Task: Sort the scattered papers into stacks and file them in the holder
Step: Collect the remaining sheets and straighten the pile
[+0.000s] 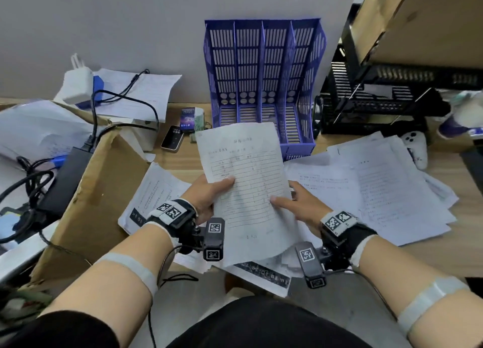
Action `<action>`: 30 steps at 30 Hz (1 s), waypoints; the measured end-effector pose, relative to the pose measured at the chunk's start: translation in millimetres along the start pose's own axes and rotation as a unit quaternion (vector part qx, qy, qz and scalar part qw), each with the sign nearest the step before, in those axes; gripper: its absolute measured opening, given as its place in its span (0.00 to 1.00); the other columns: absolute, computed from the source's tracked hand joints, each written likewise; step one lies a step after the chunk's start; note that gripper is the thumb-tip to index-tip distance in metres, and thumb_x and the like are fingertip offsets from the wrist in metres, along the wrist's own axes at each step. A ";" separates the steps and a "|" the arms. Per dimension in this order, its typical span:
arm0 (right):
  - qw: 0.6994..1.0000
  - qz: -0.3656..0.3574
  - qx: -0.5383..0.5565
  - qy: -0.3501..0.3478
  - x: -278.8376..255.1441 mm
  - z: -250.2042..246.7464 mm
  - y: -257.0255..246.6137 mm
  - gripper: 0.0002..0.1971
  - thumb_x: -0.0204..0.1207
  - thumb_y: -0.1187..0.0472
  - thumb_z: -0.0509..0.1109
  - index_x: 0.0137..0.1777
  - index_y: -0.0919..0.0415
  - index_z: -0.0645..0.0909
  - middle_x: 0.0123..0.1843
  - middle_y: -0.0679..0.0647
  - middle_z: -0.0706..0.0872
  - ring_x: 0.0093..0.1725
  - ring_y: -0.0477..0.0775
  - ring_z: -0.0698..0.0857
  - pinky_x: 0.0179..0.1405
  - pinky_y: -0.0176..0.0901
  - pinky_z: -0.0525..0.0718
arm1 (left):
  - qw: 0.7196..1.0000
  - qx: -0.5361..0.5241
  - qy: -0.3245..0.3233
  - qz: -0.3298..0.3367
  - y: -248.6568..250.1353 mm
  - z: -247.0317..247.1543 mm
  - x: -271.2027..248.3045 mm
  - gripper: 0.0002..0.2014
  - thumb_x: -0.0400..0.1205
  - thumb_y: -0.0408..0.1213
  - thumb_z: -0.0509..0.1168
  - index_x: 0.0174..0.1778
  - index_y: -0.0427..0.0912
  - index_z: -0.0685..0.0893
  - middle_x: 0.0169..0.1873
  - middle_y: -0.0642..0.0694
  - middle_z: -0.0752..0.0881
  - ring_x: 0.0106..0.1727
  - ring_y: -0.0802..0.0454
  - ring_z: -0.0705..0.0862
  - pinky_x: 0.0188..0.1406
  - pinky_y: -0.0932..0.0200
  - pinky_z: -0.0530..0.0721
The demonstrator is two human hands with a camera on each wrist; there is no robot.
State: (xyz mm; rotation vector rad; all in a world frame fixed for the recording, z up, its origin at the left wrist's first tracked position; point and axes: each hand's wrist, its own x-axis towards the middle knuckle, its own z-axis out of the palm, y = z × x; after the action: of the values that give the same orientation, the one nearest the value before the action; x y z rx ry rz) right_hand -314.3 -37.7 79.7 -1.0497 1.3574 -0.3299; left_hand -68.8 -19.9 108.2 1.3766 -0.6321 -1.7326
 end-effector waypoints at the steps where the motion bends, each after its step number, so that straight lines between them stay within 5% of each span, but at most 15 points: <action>1: 0.999 0.011 0.027 -0.018 -4.8 -5.2 1.7 0.35 0.68 0.43 0.80 0.73 0.47 0.71 0.65 0.45 0.86 0.64 0.49 0.84 0.63 0.54 0.80 | 1.000 0.000 -0.007 0.001 1.5 5.3 1.8 0.14 0.86 0.28 0.62 0.67 0.36 0.83 0.59 0.36 0.89 0.59 0.37 0.89 0.57 0.40 0.88; 5: 0.996 -0.002 0.087 0.024 -19.4 -30.6 12.7 0.16 0.79 0.61 0.72 0.66 0.54 0.78 0.59 0.51 0.91 0.55 0.54 0.90 0.48 0.47 0.88 | 1.000 0.019 0.001 -0.001 -1.0 21.8 16.7 0.15 0.86 0.31 0.64 0.68 0.36 0.82 0.60 0.37 0.89 0.60 0.38 0.89 0.57 0.41 0.88; 7: 0.993 -0.027 0.032 0.108 -23.3 -50.3 25.1 0.11 0.79 0.62 0.70 0.60 0.51 0.82 0.55 0.49 0.92 0.54 0.53 0.91 0.54 0.51 0.89 | 0.998 0.059 0.016 0.002 -8.9 29.4 27.3 0.15 0.86 0.31 0.64 0.69 0.35 0.82 0.60 0.38 0.89 0.59 0.39 0.89 0.59 0.42 0.87; 9: 0.986 -0.021 -0.046 0.159 -26.8 -70.8 42.1 0.09 0.75 0.57 0.70 0.54 0.48 0.83 0.51 0.49 0.92 0.54 0.55 0.90 0.61 0.60 0.86 | 0.994 0.108 0.024 -0.010 -20.6 39.4 36.7 0.14 0.86 0.30 0.64 0.67 0.33 0.83 0.58 0.36 0.90 0.52 0.42 0.91 0.52 0.47 0.90; 11: 0.975 0.008 -0.099 0.198 -33.7 -86.1 56.4 0.06 0.77 0.59 0.69 0.53 0.53 0.83 0.51 0.54 0.91 0.53 0.60 0.88 0.58 0.56 0.85 | 0.990 0.139 0.008 -0.036 -34.5 52.0 43.6 0.12 0.85 0.27 0.64 0.64 0.33 0.83 0.56 0.34 0.90 0.45 0.44 0.91 0.44 0.52 0.91; 14: 0.957 0.058 -0.138 0.250 -43.6 -105.3 77.0 0.05 0.80 0.64 0.65 0.53 0.61 0.80 0.52 0.56 0.87 0.50 0.60 0.83 0.42 0.43 0.77 | 0.983 0.150 -0.036 -0.096 -52.5 68.5 48.4 0.13 0.83 0.29 0.67 0.64 0.38 0.83 0.55 0.36 0.91 0.50 0.42 0.91 0.53 0.51 0.91; 17: 0.937 0.105 -0.144 0.299 -43.5 -120.8 101.9 0.10 0.79 0.66 0.65 0.59 0.61 0.78 0.57 0.57 0.86 0.51 0.58 0.81 0.48 0.43 0.75 | 0.969 0.203 -0.042 -0.137 -66.0 69.5 54.0 0.16 0.82 0.35 0.70 0.66 0.43 0.81 0.58 0.40 0.89 0.57 0.44 0.90 0.54 0.51 0.88; 20: 0.924 0.132 -0.109 0.342 -40.9 -123.5 112.6 0.18 0.77 0.69 0.64 0.66 0.60 0.74 0.60 0.59 0.83 0.57 0.63 0.82 0.53 0.45 0.78 | 0.934 0.336 0.013 -0.120 -73.2 50.1 60.9 0.14 0.82 0.37 0.69 0.64 0.43 0.84 0.59 0.40 0.88 0.51 0.47 0.86 0.47 0.56 0.81; 24: 0.889 0.138 -0.161 0.407 -31.7 -109.5 101.0 0.25 0.73 0.68 0.68 0.71 0.58 0.71 0.68 0.63 0.75 0.67 0.66 0.77 0.65 0.59 0.79 | 0.825 0.508 0.187 -0.160 -72.4 -9.3 55.2 0.22 0.78 0.37 0.69 0.69 0.46 0.78 0.67 0.35 0.79 0.47 0.41 0.84 0.48 0.55 0.84; 26: 0.907 0.080 -0.175 0.375 -22.0 -94.6 90.6 0.22 0.73 0.68 0.68 0.67 0.58 0.73 0.66 0.62 0.76 0.65 0.63 0.77 0.66 0.58 0.78 | 0.794 0.514 0.233 -0.226 -72.0 -36.4 43.5 0.29 0.76 0.38 0.69 0.74 0.46 0.71 0.71 0.33 0.71 0.53 0.36 0.84 0.52 0.51 0.85; 30: 0.968 -0.010 -0.171 0.182 -3.8 -48.2 73.3 0.14 0.77 0.69 0.63 0.59 0.54 0.78 0.56 0.52 0.84 0.56 0.54 0.83 0.61 0.47 0.81 | 0.775 0.507 0.248 -0.283 -79.2 -63.3 25.1 0.41 0.73 0.43 0.76 0.78 0.39 0.62 0.74 0.30 0.68 0.68 0.31 0.77 0.59 0.45 0.80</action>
State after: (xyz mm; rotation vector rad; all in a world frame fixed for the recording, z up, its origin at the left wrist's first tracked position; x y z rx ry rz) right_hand -385.2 -16.0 32.5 -1.3330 1.7787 -0.3204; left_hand -32.8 8.4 14.4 2.9145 -0.9601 -1.2897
